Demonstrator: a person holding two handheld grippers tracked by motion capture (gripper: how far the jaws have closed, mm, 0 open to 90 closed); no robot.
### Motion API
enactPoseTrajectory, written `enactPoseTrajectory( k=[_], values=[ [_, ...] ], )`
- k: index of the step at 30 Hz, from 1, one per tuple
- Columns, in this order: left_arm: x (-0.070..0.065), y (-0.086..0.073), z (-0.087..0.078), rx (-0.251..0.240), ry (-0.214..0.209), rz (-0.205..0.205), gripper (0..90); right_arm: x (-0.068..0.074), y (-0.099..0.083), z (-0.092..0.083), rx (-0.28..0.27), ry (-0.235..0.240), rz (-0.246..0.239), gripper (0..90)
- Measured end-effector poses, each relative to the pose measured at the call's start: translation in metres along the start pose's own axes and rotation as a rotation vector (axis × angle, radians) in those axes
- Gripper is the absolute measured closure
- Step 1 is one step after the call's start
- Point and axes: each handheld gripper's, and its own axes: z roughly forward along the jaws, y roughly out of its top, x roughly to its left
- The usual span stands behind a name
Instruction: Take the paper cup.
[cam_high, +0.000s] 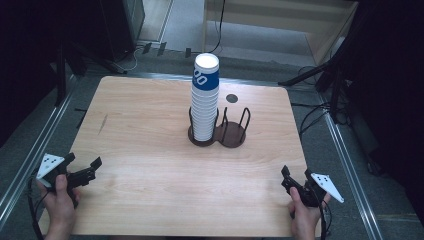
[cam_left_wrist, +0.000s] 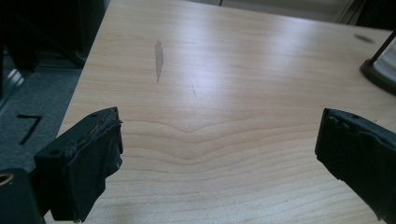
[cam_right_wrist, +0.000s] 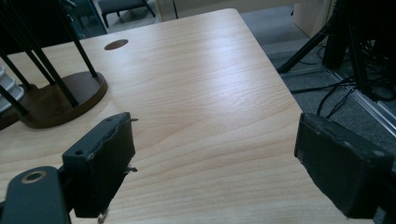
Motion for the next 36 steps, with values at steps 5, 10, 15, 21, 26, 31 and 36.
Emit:
enactPoseTrajectory(
  k=[5,10,15,21,26,31,36],
  values=[
    [-0.005,-0.001,0.003,0.016,0.024,0.042,1.7,0.0,0.0,0.0,-0.015,-0.003,0.012,12.5],
    [-0.005,-0.001,0.003,0.007,0.017,0.038,1.8,0.011,-0.001,0.004,-0.01,-0.068,-0.048,22.0],
    [-0.004,-0.001,0.002,-0.01,-0.005,0.032,1.8,0.022,0.0,0.006,0.0,-0.042,-0.076,20.7],
    [-0.005,-0.002,0.001,-0.016,-0.013,0.033,1.8,0.037,0.005,0.007,-0.006,-0.04,-0.139,19.6],
    [-0.004,-0.002,0.001,-0.03,-0.015,0.027,1.8,0.047,0.011,0.004,-0.015,-0.016,-0.155,19.3],
    [-0.005,-0.001,0.003,-0.021,-0.013,0.032,1.8,0.051,0.022,0.003,-0.02,0.017,-0.135,18.1],
    [-0.004,-0.001,0.003,-0.017,-0.019,0.029,1.8,0.057,0.027,0.005,-0.004,0.029,-0.152,17.3]
  ],
)
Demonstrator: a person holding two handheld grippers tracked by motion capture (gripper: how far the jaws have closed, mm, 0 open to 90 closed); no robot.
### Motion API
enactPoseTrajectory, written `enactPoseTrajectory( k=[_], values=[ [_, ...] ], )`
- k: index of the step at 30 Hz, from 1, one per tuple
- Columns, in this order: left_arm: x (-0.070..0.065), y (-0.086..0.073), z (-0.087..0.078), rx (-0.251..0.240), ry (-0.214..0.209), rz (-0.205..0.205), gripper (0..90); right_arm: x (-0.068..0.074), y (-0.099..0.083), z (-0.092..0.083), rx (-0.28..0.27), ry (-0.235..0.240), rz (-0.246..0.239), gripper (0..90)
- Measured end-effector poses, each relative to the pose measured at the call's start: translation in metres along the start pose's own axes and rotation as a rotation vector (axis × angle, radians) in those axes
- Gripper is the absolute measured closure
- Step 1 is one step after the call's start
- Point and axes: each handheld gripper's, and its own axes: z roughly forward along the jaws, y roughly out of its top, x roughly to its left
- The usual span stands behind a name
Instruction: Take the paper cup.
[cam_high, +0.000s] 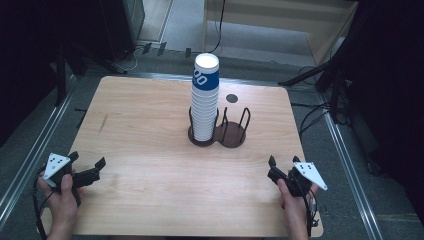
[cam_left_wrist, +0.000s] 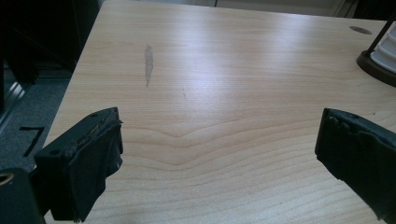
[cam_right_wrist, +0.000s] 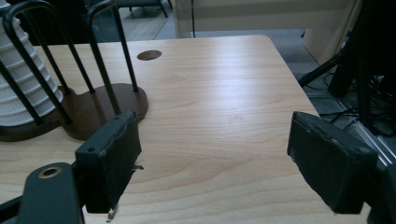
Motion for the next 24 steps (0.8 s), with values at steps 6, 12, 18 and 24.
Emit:
enactPoseTrajectory(
  k=[6,12,18,24],
  values=[
    [0.001,0.0,0.0,0.004,-0.007,-0.015,1.8,0.01,0.01,0.004,-0.002,0.018,-0.009,17.1],
    [0.001,0.0,0.001,0.006,-0.013,-0.012,1.8,0.02,0.016,0.009,0.0,0.03,-0.02,16.6],
    [0.0,0.0,0.001,0.007,-0.009,-0.002,1.8,0.03,0.021,0.015,0.003,0.052,-0.021,16.3],
    [-0.001,0.0,0.0,0.008,-0.019,-0.005,1.8,0.037,0.028,0.019,0.004,0.093,-0.018,13.4]
  ],
)
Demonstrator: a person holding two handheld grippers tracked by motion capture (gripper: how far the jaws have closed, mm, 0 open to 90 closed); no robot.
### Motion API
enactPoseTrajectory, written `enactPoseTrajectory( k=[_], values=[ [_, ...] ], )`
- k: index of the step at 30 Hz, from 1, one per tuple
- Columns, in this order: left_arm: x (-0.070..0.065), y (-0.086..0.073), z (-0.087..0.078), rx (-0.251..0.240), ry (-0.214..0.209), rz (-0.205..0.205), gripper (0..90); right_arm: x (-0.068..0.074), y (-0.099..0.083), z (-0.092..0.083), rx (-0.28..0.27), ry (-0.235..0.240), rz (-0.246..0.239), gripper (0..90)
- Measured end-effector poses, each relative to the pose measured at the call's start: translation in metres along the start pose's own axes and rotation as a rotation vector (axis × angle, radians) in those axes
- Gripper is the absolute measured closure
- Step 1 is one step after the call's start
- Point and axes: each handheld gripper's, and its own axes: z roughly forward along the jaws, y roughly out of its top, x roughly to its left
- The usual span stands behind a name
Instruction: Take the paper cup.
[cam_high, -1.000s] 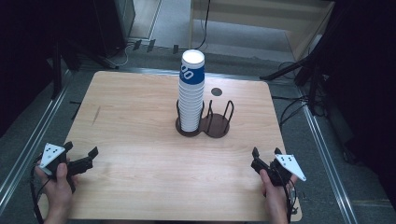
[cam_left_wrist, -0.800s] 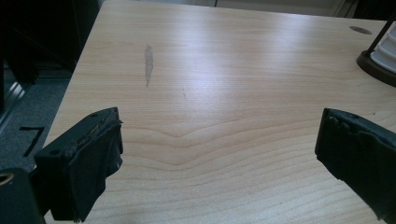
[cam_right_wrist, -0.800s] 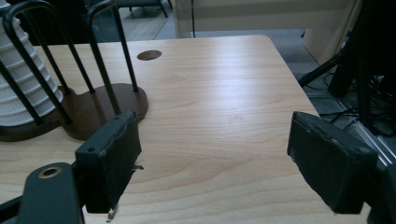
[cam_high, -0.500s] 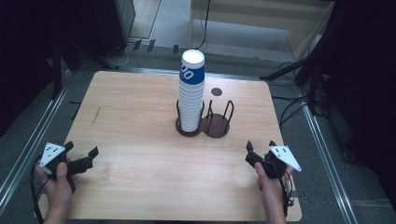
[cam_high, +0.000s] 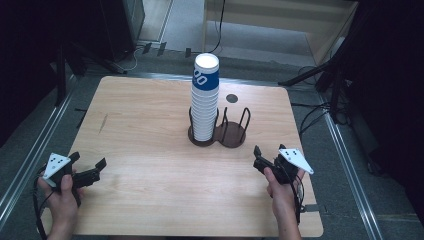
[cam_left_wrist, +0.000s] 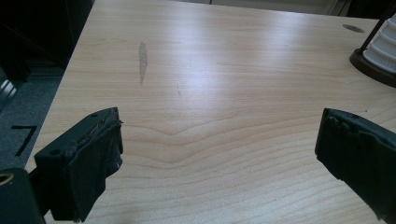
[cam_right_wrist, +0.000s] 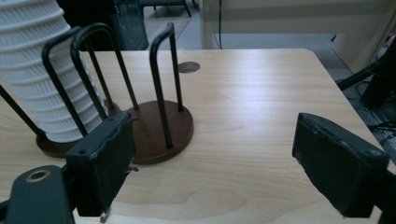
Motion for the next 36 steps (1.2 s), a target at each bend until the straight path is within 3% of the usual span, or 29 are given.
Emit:
enactPoseTrajectory(
  k=[14,20,25,36],
  values=[
    [0.0,0.0,-0.001,-0.006,-0.007,-0.006,1.8,0.027,0.035,0.007,-0.06,0.068,-0.009,12.0],
    [0.001,0.0,-0.001,-0.007,-0.007,-0.008,1.8,0.043,0.046,0.012,-0.079,0.075,-0.009,11.7],
    [-0.002,0.0,0.0,0.001,-0.004,0.027,1.8,0.055,0.056,0.017,-0.08,0.078,-0.005,11.6],
    [-0.001,0.0,0.0,-0.003,-0.01,0.018,1.8,0.077,0.077,0.024,-0.107,0.118,0.014,11.3]
  ],
)
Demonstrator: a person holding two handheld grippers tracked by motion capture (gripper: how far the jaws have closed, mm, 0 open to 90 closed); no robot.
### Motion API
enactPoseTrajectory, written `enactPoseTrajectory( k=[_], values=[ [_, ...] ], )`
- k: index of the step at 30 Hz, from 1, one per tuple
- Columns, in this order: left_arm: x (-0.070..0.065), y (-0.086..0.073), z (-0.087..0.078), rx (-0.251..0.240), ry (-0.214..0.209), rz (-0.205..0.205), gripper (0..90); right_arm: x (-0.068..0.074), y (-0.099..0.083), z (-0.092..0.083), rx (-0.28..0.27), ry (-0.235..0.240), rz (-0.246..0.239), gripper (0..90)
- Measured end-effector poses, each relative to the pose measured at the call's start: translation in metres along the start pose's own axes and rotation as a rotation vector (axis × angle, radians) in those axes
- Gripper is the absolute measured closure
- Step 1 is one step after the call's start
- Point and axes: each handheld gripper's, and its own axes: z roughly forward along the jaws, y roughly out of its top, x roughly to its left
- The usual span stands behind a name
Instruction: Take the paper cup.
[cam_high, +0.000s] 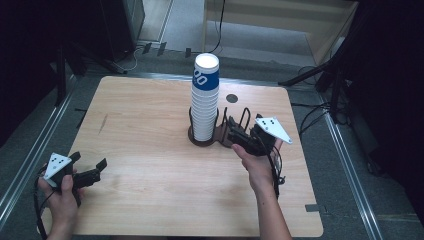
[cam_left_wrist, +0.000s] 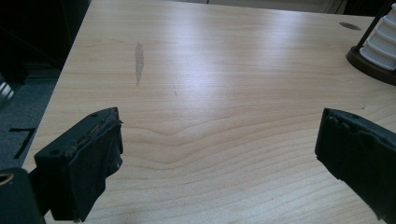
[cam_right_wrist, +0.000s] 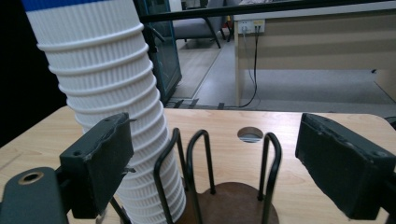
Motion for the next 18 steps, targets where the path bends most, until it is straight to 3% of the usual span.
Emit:
enactPoseTrajectory(
  k=[18],
  values=[
    [0.001,0.0,0.0,0.003,-0.009,-0.003,1.8,0.029,0.024,0.014,-0.045,0.049,-0.01,11.6]
  ],
)
